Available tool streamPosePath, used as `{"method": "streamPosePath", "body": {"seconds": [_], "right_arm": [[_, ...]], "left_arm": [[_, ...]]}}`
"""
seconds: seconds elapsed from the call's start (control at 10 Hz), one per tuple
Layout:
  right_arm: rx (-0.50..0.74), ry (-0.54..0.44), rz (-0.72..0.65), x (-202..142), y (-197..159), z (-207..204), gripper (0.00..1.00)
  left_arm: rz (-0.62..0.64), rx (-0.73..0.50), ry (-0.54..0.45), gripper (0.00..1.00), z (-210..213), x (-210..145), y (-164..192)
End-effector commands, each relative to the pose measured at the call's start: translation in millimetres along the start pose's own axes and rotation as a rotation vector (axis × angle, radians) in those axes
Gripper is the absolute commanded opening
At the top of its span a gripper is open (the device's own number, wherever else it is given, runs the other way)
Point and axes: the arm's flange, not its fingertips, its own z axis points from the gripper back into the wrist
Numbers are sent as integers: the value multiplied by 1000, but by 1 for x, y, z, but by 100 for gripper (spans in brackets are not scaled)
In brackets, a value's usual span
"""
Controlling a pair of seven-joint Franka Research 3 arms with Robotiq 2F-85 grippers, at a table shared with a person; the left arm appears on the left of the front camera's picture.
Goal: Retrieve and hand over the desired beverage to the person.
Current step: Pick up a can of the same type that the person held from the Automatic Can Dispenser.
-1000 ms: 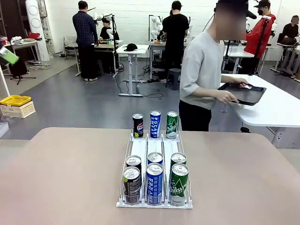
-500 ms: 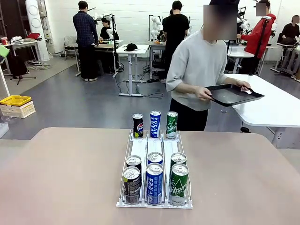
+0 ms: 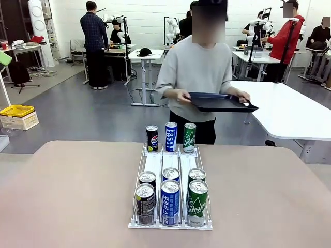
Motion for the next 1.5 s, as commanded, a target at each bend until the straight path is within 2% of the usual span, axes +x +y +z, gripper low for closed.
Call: {"method": "streamPosePath", "body": {"seconds": [0.0,1.4], "right_arm": [[16,-3,15,2,0,-1,100],[16,-3,15,2,0,-1,100]], "left_arm": [[-12,-23,-14,100,2,1,2],[-12,-23,-14,100,2,1,2]]}}
